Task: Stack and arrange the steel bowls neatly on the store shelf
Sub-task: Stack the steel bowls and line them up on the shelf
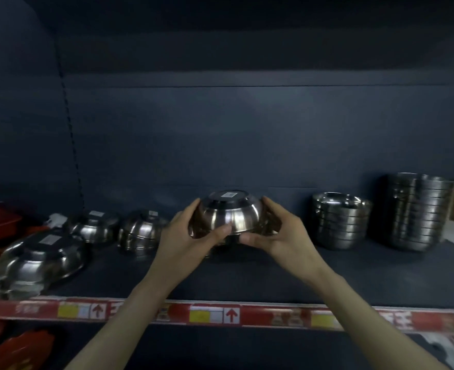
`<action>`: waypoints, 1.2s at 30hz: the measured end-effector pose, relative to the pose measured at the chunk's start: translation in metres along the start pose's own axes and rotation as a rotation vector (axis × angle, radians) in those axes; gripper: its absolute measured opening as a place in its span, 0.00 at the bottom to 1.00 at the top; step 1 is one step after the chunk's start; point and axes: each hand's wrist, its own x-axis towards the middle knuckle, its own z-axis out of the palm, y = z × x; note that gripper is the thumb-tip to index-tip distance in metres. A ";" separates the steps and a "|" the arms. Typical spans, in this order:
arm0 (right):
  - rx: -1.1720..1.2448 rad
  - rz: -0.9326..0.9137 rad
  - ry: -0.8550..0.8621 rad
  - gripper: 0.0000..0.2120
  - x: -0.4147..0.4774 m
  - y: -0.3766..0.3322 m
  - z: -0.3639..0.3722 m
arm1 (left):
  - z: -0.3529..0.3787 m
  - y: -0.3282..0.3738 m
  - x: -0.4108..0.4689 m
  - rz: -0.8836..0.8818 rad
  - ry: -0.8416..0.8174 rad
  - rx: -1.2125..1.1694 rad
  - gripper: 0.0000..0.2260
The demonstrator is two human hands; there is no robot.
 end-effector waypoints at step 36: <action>0.500 0.488 0.132 0.25 -0.026 -0.019 -0.107 | 0.081 0.039 -0.016 0.500 -0.197 0.118 0.55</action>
